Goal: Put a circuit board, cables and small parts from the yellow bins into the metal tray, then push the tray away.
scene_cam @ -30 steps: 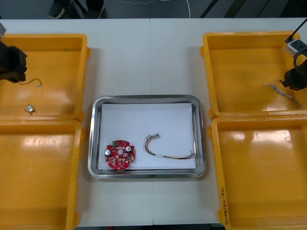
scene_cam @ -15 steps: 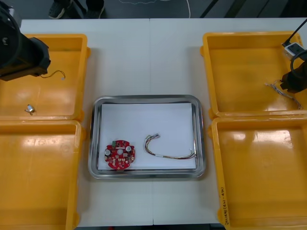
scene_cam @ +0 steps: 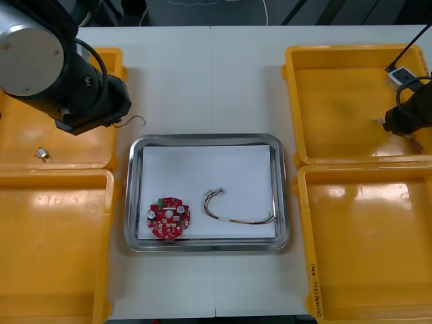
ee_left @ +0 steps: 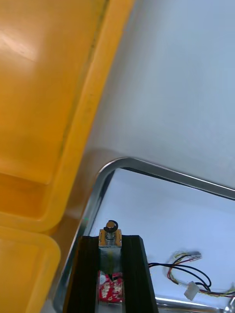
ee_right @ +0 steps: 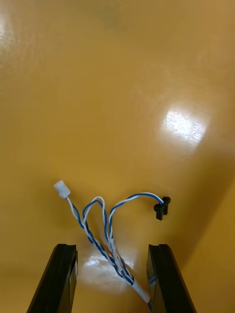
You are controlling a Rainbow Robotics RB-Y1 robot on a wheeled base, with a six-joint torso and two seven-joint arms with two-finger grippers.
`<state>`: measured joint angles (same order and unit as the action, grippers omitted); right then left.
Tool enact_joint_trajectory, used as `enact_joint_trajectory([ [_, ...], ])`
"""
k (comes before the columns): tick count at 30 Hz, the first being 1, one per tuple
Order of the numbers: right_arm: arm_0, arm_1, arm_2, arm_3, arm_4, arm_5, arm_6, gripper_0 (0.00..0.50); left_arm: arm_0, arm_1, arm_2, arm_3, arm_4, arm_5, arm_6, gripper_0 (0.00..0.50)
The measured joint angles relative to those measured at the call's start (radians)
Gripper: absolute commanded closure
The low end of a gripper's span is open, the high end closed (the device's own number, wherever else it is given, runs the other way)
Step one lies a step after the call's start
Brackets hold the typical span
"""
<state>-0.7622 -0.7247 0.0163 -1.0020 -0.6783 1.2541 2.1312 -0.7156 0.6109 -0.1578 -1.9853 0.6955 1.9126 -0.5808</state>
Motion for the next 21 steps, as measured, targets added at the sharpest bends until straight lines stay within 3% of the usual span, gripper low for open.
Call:
enact_joint_trajectory([
  [9, 0.000, 0.004, 0.045, 0.007, 0.000, -0.037, 0.000, 0.088, -0.001, -0.144, -0.086, 0.018, -0.132, 0.000, 0.000, 0.500],
  [19, 0.000, 0.016, 0.051, 0.011, 0.002, -0.042, 0.000, 0.089, -0.005, -0.239, -0.174, 0.145, -0.191, -0.004, 0.000, 0.500],
  [21, 0.000, 0.017, 0.051, 0.011, 0.003, -0.042, 0.000, 0.111, -0.005, -0.245, -0.190, 0.167, -0.195, -0.022, -0.001, 0.500],
])
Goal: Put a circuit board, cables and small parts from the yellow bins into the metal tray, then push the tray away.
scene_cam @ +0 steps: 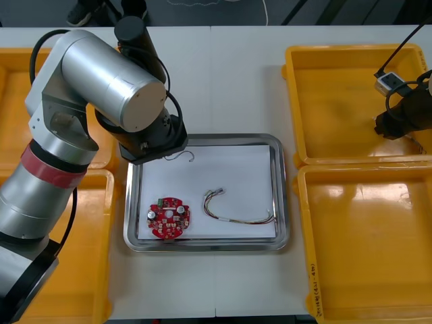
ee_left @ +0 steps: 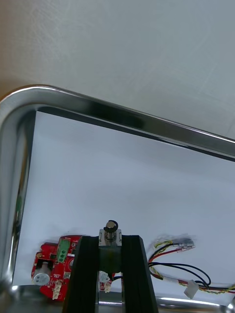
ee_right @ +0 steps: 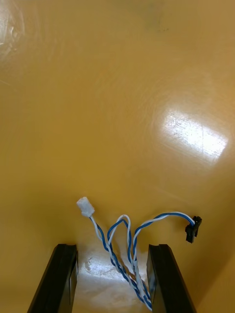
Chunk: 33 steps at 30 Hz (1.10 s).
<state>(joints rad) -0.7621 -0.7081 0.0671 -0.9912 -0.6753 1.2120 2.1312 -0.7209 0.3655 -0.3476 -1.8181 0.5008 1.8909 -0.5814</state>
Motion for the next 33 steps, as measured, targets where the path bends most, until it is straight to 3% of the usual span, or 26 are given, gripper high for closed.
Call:
enact_joint_trajectory([
  [6, 0.000, 0.000, 0.002, 0.000, 0.002, 0.000, 0.000, 0.146, 0.000, -0.005, -0.040, 0.075, -0.002, -0.077, -0.002, 0.500],
  [8, 0.000, 0.000, 0.002, 0.000, 0.003, 0.000, 0.000, 0.178, 0.000, -0.005, -0.056, 0.099, -0.005, -0.100, -0.004, 0.500],
  [10, 0.000, 0.000, 0.002, 0.000, 0.006, 0.000, 0.000, 0.303, 0.000, -0.005, -0.072, 0.121, -0.011, -0.121, -0.008, 0.500],
  [12, 0.000, 0.000, 0.003, 0.000, 0.008, 0.000, 0.000, 0.389, 0.000, -0.005, -0.087, 0.142, -0.015, -0.137, -0.013, 0.500],
  [16, 0.000, 0.000, 0.005, 0.000, 0.013, 0.000, 0.000, 0.481, 0.000, -0.005, -0.106, 0.173, -0.021, -0.155, -0.017, 0.500],
  [27, -0.001, 0.000, 0.006, 0.000, 0.014, 0.007, 0.000, 0.500, 0.000, -0.005, -0.108, 0.201, -0.022, -0.156, -0.027, 0.500],
  [33, -0.028, 0.000, 0.006, 0.000, -0.006, 0.100, 0.000, 0.500, 0.002, -0.005, -0.108, 0.202, -0.031, -0.156, -0.035, 0.500],
])
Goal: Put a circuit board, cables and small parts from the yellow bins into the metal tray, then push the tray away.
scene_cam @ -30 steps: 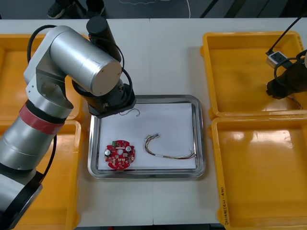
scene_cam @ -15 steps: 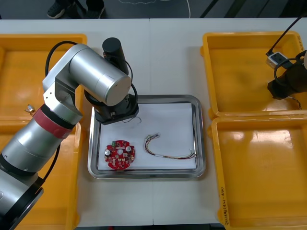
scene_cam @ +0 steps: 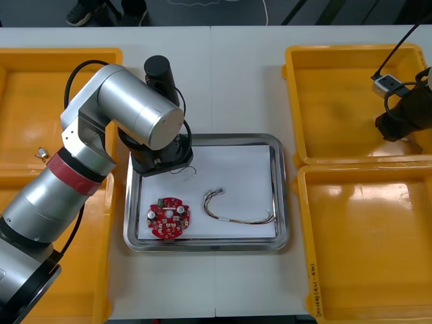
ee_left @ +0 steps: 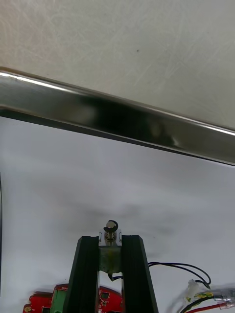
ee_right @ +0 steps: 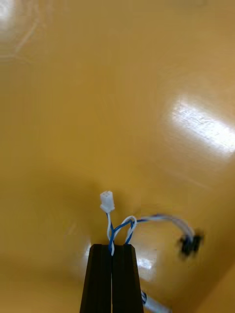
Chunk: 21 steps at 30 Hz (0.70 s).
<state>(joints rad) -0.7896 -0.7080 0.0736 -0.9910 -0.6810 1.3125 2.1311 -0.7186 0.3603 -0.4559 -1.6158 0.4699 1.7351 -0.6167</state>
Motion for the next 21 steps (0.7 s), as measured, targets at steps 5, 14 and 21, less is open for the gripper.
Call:
enact_joint_trajectory([
  [5, -0.040, 0.000, 0.000, 0.000, -0.058, 0.047, 0.000, 0.500, 0.008, 0.000, 0.000, 0.000, -0.012, 0.000, -0.051, 0.471],
  [14, -0.067, 0.000, 0.000, 0.001, -0.265, 0.054, -0.003, 0.500, 0.031, 0.000, 0.000, 0.000, -0.017, -0.006, -0.088, 0.014],
  [21, -0.067, 0.000, 0.017, 0.001, -0.278, 0.043, -0.005, 0.478, 0.031, 0.000, 0.000, -0.001, -0.023, -0.006, -0.088, 0.000],
])
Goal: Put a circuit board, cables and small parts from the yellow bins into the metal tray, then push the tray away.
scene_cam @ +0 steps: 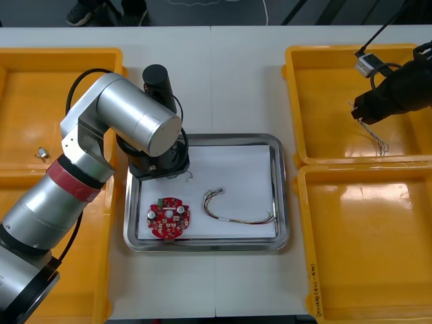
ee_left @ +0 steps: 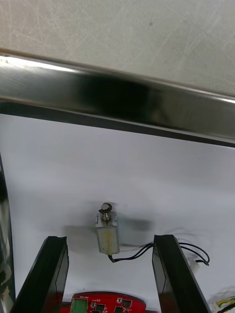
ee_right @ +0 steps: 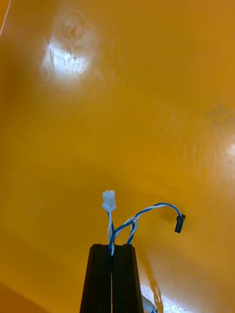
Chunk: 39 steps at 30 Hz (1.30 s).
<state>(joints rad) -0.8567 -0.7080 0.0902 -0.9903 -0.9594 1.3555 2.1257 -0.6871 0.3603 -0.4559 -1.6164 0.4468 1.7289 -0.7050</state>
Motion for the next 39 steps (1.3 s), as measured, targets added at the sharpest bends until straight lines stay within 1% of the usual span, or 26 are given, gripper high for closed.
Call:
enact_joint_trajectory([
  [1, 0.000, 0.000, 0.005, 0.000, 0.000, -0.007, 0.000, 0.368, 0.000, 0.000, 0.000, -0.002, -0.004, 0.000, 0.000, 0.000],
  [2, 0.000, 0.000, 0.012, 0.000, 0.000, -0.017, 0.000, 0.316, 0.000, 0.000, 0.000, -0.006, -0.009, 0.000, 0.000, 0.000],
  [3, 0.000, 0.000, 0.019, 0.000, 0.000, -0.026, 0.000, 0.248, 0.000, 0.000, 0.000, -0.012, -0.013, 0.000, 0.000, 0.000],
  [4, 0.000, 0.000, 0.026, 0.000, 0.000, -0.033, 0.000, 0.248, 0.000, 0.000, 0.001, -0.021, -0.017, 0.001, 0.000, 0.000],
  [5, 0.000, 0.000, 0.033, 0.000, 0.001, -0.038, 0.000, 0.137, 0.000, 0.000, 0.002, -0.032, -0.019, 0.002, 0.000, 0.000],
  [7, 0.000, 0.000, 0.042, 0.000, 0.003, -0.039, 0.000, 0.096, 0.000, 0.000, 0.010, -0.062, -0.023, 0.013, 0.000, 0.000],
  [8, 0.000, 0.000, 0.044, 0.000, 0.003, -0.039, 0.000, 0.083, 0.000, 0.000, 0.016, -0.080, -0.025, 0.022, 0.000, 0.000],
  [11, 0.000, 0.000, 0.044, 0.000, 0.008, -0.037, 0.000, 0.062, 0.000, 0.000, 0.046, -0.140, -0.028, 0.073, 0.000, 0.000],
  [15, 0.000, 0.000, 0.044, 0.000, 0.008, -0.028, 0.000, 0.058, -0.007, 0.000, 0.103, -0.205, -0.029, 0.166, 0.000, 0.000],
  [19, -0.005, 0.000, 0.044, 0.000, 0.009, 0.002, 0.000, 0.056, -0.041, 0.006, 0.148, -0.215, -0.005, 0.181, 0.000, 0.000],
  [25, -0.007, -0.004, 0.044, 0.000, 0.025, 0.033, 0.001, 0.058, -0.126, 0.056, 0.175, -0.215, 0.099, 0.182, 0.000, 0.000],
  [30, -0.008, -0.005, 0.044, 0.000, 0.093, 0.050, 0.009, 0.058, -0.185, 0.126, 0.191, -0.216, 0.186, 0.183, 0.000, 0.000],
  [33, -0.008, -0.005, 0.044, 0.000, 0.119, 0.051, 0.012, 0.056, -0.208, 0.168, 0.201, -0.216, 0.228, 0.183, 0.000, 0.000],
  [39, -0.008, -0.006, 0.044, 0.001, 0.134, 0.051, 0.013, 0.058, -0.239, 0.247, 0.208, -0.192, 0.304, 0.183, 0.000, 0.000],
])
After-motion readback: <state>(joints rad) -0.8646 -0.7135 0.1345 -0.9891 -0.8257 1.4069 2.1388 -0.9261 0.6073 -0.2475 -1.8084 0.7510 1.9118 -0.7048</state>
